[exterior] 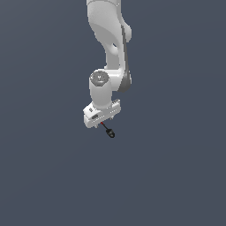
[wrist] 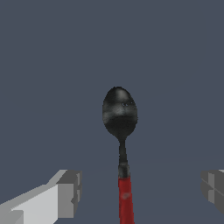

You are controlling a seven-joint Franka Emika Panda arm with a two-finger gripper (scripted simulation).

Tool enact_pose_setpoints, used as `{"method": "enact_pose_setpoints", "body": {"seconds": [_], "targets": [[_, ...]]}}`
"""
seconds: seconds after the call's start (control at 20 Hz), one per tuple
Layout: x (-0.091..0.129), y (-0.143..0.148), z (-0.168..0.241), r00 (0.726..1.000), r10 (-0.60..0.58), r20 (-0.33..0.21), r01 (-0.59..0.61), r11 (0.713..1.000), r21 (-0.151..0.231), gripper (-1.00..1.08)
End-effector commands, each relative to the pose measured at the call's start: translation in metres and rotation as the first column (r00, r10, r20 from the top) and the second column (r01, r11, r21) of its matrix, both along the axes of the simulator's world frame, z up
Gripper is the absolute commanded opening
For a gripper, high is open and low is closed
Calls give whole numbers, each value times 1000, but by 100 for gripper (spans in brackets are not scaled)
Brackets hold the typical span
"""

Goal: Pick up the object and move it to a goal position.

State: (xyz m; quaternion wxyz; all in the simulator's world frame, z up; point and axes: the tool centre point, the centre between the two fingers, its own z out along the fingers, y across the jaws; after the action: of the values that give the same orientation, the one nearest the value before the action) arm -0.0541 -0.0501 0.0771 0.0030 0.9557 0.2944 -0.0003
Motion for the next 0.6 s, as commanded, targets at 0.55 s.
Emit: {"method": "enact_pose_setpoints", "body": {"seconds": [0.55], "targets": [[-16,-9,-16,990,143,-1,-143,990,6,100]]}}
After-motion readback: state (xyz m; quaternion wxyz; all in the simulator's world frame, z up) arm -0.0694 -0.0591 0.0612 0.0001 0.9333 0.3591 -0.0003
